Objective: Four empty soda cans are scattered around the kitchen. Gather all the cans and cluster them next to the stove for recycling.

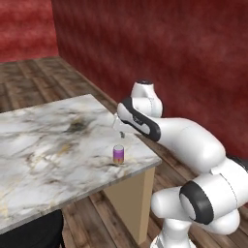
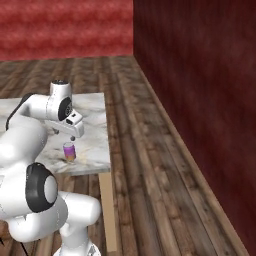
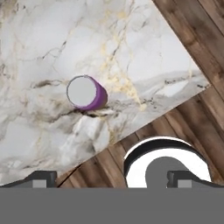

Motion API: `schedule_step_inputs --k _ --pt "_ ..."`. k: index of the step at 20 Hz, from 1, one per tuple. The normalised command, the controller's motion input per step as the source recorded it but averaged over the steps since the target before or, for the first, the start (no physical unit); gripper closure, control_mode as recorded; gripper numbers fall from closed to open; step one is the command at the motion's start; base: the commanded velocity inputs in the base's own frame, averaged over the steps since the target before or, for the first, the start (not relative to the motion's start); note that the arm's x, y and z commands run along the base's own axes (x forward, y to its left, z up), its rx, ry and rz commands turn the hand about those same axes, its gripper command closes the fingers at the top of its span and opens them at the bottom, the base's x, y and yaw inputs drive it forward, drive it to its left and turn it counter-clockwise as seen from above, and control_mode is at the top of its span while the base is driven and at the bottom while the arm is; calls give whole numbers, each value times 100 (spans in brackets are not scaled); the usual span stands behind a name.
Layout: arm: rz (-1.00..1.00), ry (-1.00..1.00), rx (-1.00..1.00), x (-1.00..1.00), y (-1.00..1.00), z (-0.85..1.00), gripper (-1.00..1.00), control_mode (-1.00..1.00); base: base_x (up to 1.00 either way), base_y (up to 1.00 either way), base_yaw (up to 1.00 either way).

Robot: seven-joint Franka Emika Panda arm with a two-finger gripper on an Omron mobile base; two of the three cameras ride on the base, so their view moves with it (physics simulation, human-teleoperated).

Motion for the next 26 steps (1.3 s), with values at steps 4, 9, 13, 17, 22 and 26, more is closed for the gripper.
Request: schedule_step_inputs --k 4,9,13,17,22,26 --pt "0 0 -15 18 6 -9 -100 -100 0 0 0" --pt "0 0 -9 19 7 -11 -100 -100 0 0 0" --pt "0 0 0 25 11 -11 -100 -100 0 0 0" --pt "0 0 0 22 9 -11 -100 -100 0 0 0" --pt "0 0 0 16 5 -11 -100 -100 0 0 0" --pt "0 0 0 17 8 -12 -100 -100 0 0 0"
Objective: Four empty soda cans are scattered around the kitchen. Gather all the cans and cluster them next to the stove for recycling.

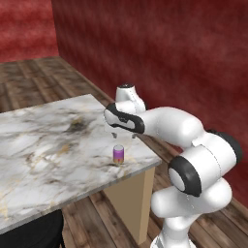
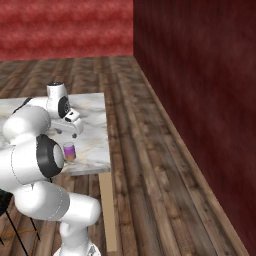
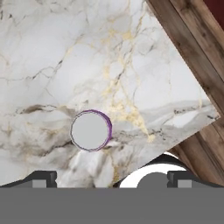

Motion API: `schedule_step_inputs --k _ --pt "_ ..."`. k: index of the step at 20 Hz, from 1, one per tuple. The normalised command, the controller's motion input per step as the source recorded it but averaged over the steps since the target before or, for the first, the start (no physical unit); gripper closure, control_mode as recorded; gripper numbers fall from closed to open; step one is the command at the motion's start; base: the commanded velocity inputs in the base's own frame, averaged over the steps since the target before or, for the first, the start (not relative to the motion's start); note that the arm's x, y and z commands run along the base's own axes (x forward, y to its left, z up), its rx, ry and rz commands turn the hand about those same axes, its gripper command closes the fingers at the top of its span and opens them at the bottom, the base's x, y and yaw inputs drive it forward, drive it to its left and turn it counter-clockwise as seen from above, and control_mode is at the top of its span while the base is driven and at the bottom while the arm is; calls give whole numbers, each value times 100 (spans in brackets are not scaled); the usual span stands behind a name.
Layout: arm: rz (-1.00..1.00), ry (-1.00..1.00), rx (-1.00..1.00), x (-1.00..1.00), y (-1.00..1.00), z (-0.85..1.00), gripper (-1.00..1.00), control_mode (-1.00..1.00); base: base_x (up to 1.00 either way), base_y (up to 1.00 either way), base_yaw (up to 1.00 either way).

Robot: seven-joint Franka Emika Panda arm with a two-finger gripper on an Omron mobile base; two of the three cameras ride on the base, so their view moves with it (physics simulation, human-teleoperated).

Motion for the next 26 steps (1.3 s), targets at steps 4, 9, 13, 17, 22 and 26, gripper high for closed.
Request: schedule_step_inputs --k 4,9,13,17,22,26 --pt "0 0 0 14 8 -14 -100 -100 0 0 0" --pt "0 0 0 14 8 -15 -100 -100 0 0 0" --pt "0 0 0 15 6 -14 -100 -100 0 0 0" --pt "0 0 0 16 5 -16 -100 -100 0 0 0" --pt "0 0 0 13 3 -15 -100 -100 0 0 0" --pt "0 4 0 -1 0 -11 -100 -100 0 0 0"
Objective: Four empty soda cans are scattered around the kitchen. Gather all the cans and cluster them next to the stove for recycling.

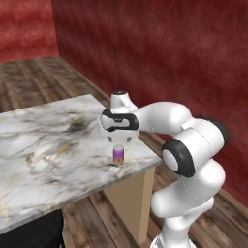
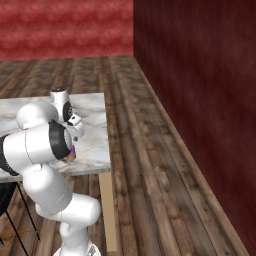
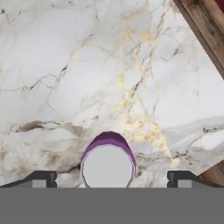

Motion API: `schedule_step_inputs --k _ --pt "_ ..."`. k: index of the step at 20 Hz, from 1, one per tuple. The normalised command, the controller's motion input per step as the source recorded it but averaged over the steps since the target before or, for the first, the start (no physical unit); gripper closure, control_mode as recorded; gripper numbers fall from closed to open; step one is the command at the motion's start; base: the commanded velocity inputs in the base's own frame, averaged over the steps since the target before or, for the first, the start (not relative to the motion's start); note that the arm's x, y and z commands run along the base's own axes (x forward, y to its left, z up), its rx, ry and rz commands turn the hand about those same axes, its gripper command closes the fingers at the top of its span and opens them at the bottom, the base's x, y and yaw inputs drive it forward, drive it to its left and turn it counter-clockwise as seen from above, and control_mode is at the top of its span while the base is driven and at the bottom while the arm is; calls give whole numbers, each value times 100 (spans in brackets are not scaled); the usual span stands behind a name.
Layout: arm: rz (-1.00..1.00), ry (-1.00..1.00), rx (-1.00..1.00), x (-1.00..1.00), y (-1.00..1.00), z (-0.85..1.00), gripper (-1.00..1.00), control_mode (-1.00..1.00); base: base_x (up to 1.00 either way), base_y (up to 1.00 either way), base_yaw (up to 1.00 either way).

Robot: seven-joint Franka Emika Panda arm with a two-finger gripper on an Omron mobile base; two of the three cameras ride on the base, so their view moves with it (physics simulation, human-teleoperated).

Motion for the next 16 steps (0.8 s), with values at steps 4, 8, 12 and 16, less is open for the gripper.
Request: schedule_step_inputs --k 4,8,12,16 --pt "0 5 0 -3 0 -10 -100 -100 0 0 0" --pt "-1 5 0 -7 1 -8 -100 -100 0 0 0" --pt "-2 2 0 -7 2 -10 -100 -100 0 0 0" --pt "-3 0 0 -4 3 -11 -100 -100 0 0 0"
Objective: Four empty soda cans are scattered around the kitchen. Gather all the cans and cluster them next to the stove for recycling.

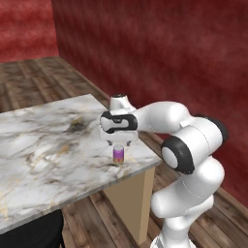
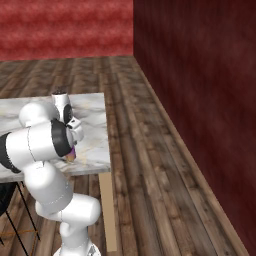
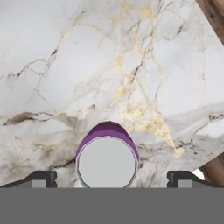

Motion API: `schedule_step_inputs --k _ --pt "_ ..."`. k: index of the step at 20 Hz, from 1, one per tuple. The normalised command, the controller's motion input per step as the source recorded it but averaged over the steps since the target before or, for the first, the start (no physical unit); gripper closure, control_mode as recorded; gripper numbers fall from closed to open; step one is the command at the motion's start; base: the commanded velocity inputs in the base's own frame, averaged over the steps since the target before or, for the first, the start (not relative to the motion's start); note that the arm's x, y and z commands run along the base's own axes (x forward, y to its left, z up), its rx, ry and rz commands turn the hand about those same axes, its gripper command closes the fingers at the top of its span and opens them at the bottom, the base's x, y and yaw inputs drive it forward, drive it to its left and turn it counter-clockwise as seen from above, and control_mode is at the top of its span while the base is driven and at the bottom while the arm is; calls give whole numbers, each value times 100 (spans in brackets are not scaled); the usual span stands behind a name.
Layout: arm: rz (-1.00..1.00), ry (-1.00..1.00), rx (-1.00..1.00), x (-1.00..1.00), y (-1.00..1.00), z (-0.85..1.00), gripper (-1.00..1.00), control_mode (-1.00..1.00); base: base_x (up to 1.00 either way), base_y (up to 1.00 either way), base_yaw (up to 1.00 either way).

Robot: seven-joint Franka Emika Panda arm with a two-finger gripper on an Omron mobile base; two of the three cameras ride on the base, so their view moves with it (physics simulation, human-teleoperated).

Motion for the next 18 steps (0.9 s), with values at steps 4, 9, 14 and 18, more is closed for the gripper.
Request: schedule_step_inputs --k 4,9,14,18 --pt "-2 0 0 0 4 -15 -100 -100 0 0 0" --pt "-1 1 0 0 1 -12 -100 -100 0 0 0" --pt "-1 0 0 0 0 -14 -100 -100 0 0 0" --pt "0 0 0 0 0 -13 -100 -100 0 0 0"
